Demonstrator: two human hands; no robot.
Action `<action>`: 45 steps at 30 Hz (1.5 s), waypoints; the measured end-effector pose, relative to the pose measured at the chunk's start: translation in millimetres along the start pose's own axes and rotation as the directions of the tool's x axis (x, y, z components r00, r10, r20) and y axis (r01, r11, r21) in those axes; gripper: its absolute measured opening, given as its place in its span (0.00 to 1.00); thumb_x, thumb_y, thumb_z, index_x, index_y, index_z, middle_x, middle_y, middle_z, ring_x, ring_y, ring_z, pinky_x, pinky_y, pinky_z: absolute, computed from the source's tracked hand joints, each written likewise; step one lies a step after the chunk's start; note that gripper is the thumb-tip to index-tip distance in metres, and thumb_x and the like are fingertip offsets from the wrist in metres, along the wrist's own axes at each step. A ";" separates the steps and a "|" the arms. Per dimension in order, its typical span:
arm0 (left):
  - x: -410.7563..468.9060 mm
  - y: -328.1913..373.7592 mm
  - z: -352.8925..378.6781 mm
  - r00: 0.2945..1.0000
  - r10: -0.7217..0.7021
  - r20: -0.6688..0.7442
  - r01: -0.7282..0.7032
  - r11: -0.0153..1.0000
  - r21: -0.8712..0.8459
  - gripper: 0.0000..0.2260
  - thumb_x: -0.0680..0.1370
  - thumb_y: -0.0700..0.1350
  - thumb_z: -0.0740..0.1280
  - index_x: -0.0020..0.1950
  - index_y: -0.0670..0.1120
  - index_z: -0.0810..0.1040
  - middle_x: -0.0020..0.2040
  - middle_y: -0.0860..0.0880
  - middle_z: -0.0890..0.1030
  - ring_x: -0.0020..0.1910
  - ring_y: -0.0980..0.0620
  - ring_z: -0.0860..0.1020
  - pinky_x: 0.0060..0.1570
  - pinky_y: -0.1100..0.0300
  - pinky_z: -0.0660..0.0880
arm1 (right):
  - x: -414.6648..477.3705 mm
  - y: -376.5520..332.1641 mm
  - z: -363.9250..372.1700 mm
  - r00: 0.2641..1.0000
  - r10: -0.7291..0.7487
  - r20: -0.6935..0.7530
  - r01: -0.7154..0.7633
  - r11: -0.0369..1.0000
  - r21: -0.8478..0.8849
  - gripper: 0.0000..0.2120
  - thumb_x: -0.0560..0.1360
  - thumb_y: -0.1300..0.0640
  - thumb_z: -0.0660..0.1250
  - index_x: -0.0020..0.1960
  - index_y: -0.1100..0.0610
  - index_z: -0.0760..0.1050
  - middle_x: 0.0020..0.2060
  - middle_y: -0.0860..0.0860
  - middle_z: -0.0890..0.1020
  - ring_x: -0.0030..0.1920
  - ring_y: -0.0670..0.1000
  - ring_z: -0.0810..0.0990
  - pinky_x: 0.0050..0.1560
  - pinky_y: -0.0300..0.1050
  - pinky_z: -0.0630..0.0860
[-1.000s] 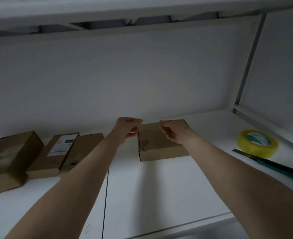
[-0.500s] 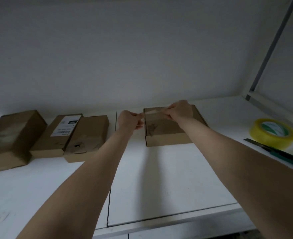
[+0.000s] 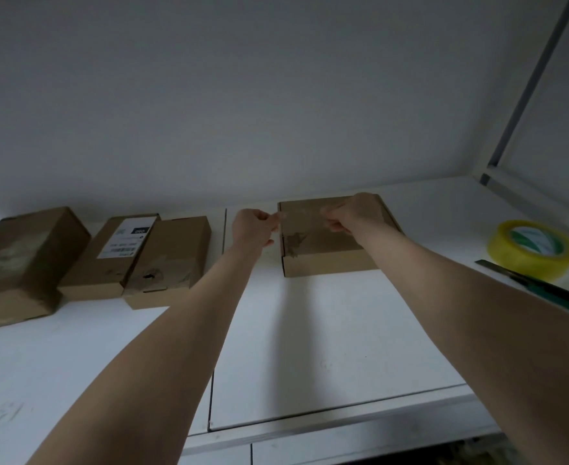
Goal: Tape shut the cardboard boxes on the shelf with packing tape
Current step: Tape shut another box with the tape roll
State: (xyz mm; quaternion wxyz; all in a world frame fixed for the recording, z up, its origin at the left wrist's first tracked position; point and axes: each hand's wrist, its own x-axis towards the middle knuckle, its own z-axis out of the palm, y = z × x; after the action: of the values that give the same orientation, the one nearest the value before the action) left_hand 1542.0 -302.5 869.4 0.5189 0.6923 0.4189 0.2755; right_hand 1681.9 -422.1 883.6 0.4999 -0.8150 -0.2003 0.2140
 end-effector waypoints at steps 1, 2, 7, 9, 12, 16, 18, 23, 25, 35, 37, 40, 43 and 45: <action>0.8 1.1 1.1 1.000 -0.007 0.005 0.007 1.000 -0.010 0.10 0.75 0.47 0.71 0.40 0.42 0.76 0.34 0.50 0.78 0.32 0.57 0.75 0.26 0.67 0.73 | -0.3 -2.0 -0.3 1.000 -0.019 -0.009 0.019 1.000 -0.013 0.14 0.70 0.52 0.77 0.46 0.63 0.82 0.34 0.52 0.84 0.32 0.49 0.84 0.44 0.46 0.82; 1.2 3.5 1.9 1.000 -0.009 0.010 0.009 1.000 -0.018 0.10 0.76 0.47 0.71 0.38 0.43 0.75 0.34 0.50 0.77 0.32 0.56 0.74 0.27 0.66 0.73 | -1.3 -4.7 -1.3 0.999 -0.039 -0.027 0.037 0.998 -0.045 0.13 0.70 0.51 0.76 0.43 0.61 0.82 0.34 0.51 0.84 0.34 0.50 0.84 0.46 0.47 0.82; 6.8 12.2 1.2 1.000 0.025 -0.003 -0.025 1.000 -0.015 0.11 0.76 0.47 0.70 0.37 0.45 0.75 0.36 0.49 0.79 0.33 0.56 0.75 0.30 0.63 0.74 | -3.8 -15.0 -9.6 0.992 -0.100 -0.075 0.093 0.992 -0.086 0.13 0.71 0.49 0.75 0.32 0.54 0.78 0.34 0.49 0.84 0.41 0.52 0.83 0.51 0.48 0.80; 10.4 11.1 1.7 1.000 0.013 -0.023 -0.014 0.999 -0.052 0.08 0.76 0.46 0.70 0.43 0.43 0.77 0.40 0.46 0.82 0.34 0.56 0.76 0.31 0.62 0.76 | -4.9 -16.7 -14.3 0.988 -0.127 -0.083 0.121 0.990 -0.073 0.13 0.71 0.51 0.75 0.32 0.54 0.78 0.35 0.50 0.85 0.41 0.52 0.85 0.53 0.51 0.81; 15.9 10.1 10.4 0.998 0.007 -0.055 -0.007 1.000 0.003 0.14 0.77 0.45 0.68 0.58 0.40 0.73 0.51 0.40 0.81 0.41 0.47 0.80 0.38 0.52 0.81 | -5.6 -19.6 -27.7 0.978 -0.151 -0.143 0.141 0.987 -0.075 0.12 0.71 0.52 0.75 0.31 0.52 0.78 0.32 0.48 0.84 0.40 0.49 0.85 0.52 0.49 0.80; 18.3 2.3 23.5 0.970 0.171 0.173 -0.240 0.793 0.560 0.15 0.80 0.45 0.61 0.65 0.42 0.74 0.64 0.42 0.74 0.58 0.40 0.76 0.58 0.51 0.74 | -8.2 -20.2 -62.4 0.950 -0.166 -0.263 0.131 0.981 -0.146 0.10 0.72 0.53 0.73 0.34 0.53 0.79 0.30 0.46 0.82 0.38 0.47 0.82 0.45 0.39 0.75; 12.1 -4.0 30.3 0.907 0.183 0.378 -0.406 0.612 0.678 0.16 0.81 0.43 0.59 0.67 0.41 0.73 0.68 0.44 0.71 0.67 0.41 0.69 0.64 0.53 0.66 | -10.2 -17.7 -78.6 0.945 -0.165 -0.284 0.120 0.978 -0.169 0.07 0.73 0.53 0.73 0.38 0.54 0.80 0.31 0.46 0.81 0.35 0.45 0.79 0.43 0.38 0.72; -1.8 -10.9 36.3 0.846 0.196 0.496 -0.527 0.449 0.722 0.19 0.84 0.43 0.52 0.75 0.43 0.63 0.76 0.45 0.61 0.74 0.46 0.60 0.69 0.60 0.52 | -15.0 -11.2 -95.0 0.949 -0.143 -0.282 0.089 0.977 -0.195 0.06 0.73 0.53 0.72 0.39 0.54 0.81 0.32 0.46 0.81 0.38 0.46 0.80 0.45 0.40 0.74; -4.6 -10.5 33.0 0.849 0.179 0.498 -0.520 0.452 0.724 0.19 0.84 0.45 0.52 0.75 0.47 0.64 0.76 0.48 0.62 0.73 0.45 0.62 0.70 0.57 0.56 | -18.2 -8.0 -96.9 0.953 -0.137 -0.271 0.085 0.977 -0.197 0.06 0.73 0.54 0.71 0.39 0.55 0.81 0.34 0.47 0.82 0.37 0.46 0.79 0.43 0.40 0.72; -58.7 -22.0 38.5 0.762 0.247 0.599 -0.634 0.475 0.610 0.20 0.78 0.57 0.63 0.70 0.56 0.71 0.72 0.50 0.67 0.67 0.45 0.64 0.66 0.59 0.58 | -22.4 0.7 -104.5 0.951 -0.035 -0.307 0.052 0.998 0.046 0.11 0.73 0.53 0.72 0.32 0.53 0.78 0.33 0.47 0.83 0.36 0.45 0.78 0.45 0.39 0.74; -66.9 -18.7 40.6 0.743 0.261 0.616 -0.658 0.448 0.605 0.21 0.77 0.58 0.64 0.70 0.57 0.71 0.68 0.50 0.69 0.65 0.47 0.65 0.66 0.56 0.63 | -23.7 4.6 -105.6 0.951 -0.007 -0.310 0.033 0.996 0.080 0.12 0.73 0.54 0.72 0.32 0.53 0.77 0.32 0.46 0.82 0.33 0.44 0.77 0.45 0.40 0.75; -65.6 -11.3 41.9 0.745 0.281 0.605 -0.661 0.432 0.613 0.21 0.78 0.59 0.63 0.70 0.57 0.70 0.65 0.48 0.72 0.66 0.46 0.67 0.63 0.53 0.67 | -25.4 12.7 -109.1 0.942 0.045 -0.332 0.001 0.991 0.136 0.13 0.71 0.56 0.73 0.30 0.54 0.75 0.34 0.50 0.83 0.34 0.46 0.78 0.48 0.43 0.77; -53.1 -3.9 43.2 0.833 0.314 0.456 -0.548 0.588 0.595 0.27 0.77 0.56 0.65 0.74 0.54 0.64 0.68 0.43 0.69 0.69 0.43 0.65 0.65 0.51 0.66 | -27.1 19.7 -119.4 0.939 0.093 -0.331 -0.036 0.984 0.176 0.11 0.73 0.55 0.73 0.34 0.56 0.76 0.37 0.50 0.83 0.34 0.44 0.77 0.47 0.42 0.75; -41.5 -4.7 46.9 0.874 0.235 0.425 -0.469 0.637 0.612 0.33 0.75 0.57 0.67 0.77 0.54 0.58 0.74 0.43 0.62 0.73 0.42 0.59 0.69 0.48 0.62 | -27.5 24.4 -126.5 0.938 0.117 -0.327 -0.057 0.981 0.188 0.10 0.74 0.54 0.72 0.37 0.56 0.77 0.37 0.49 0.82 0.33 0.42 0.75 0.46 0.41 0.74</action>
State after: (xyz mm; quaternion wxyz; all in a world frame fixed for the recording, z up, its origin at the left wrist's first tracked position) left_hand 1558.3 -360.8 852.7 0.2119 0.9383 0.2605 0.0825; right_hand 1731.3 -539.4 917.3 0.5866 -0.8004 -0.0561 0.1102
